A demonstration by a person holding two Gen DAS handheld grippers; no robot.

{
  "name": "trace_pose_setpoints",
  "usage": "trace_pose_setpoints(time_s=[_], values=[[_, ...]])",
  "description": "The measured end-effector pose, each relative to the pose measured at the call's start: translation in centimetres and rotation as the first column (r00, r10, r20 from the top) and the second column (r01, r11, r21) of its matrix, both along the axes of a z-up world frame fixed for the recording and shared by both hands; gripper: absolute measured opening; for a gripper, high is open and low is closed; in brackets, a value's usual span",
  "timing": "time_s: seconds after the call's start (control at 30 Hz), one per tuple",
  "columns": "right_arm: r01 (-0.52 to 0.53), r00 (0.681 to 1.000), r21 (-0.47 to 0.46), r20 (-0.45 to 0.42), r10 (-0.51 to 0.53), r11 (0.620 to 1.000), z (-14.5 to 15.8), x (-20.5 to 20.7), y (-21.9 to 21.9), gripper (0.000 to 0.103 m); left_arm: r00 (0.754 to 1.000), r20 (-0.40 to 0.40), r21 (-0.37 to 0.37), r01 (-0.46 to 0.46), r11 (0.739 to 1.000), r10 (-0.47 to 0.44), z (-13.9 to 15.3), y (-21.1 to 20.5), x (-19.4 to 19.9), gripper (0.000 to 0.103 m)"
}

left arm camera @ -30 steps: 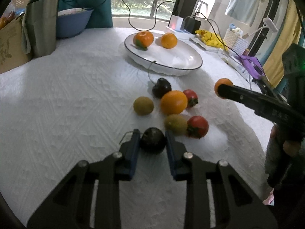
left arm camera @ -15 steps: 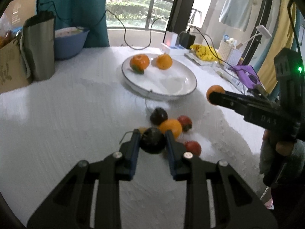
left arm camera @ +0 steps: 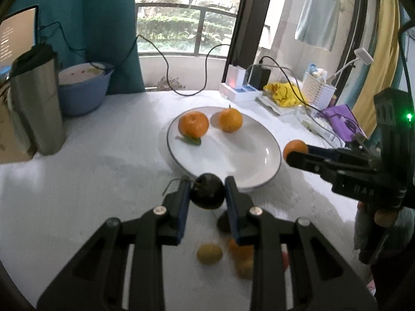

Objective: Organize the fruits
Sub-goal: 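Carry both fruits to the bowl and release them inside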

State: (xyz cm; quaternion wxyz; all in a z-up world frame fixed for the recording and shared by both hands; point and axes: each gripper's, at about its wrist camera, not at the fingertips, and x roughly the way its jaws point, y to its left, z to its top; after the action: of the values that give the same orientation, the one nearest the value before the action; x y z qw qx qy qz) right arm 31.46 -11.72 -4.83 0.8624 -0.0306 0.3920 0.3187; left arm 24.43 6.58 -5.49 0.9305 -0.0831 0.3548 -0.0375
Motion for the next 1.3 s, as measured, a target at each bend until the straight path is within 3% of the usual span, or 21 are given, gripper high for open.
trace_pose_setpoints(time_s=[0.4, 0.87, 1.3], values=[[0.012, 0.999, -0.059, 0.037, -0.009, 0.998, -1.2, 3.7, 1.2, 0.043, 0.999, -0.008, 0.0, 0.048, 0.999, -0.048, -0.8, -0.9, 5.4, 0.028], [0.012, 0.997, -0.118, 0.08, -0.003, 0.993, -2.7, 7.2, 2.5, 0.043, 0.992, -0.067, -0.055, 0.105, 0.993, -0.108, -1.9, -1.7, 11.1, 0.028], [0.025, 0.995, -0.111, 0.104, -0.013, 0.994, -3.1, 7.7, 2.6, 0.043, 0.984, -0.134, -0.022, 0.113, 0.993, -0.115, -2.9, -2.4, 13.5, 0.029]])
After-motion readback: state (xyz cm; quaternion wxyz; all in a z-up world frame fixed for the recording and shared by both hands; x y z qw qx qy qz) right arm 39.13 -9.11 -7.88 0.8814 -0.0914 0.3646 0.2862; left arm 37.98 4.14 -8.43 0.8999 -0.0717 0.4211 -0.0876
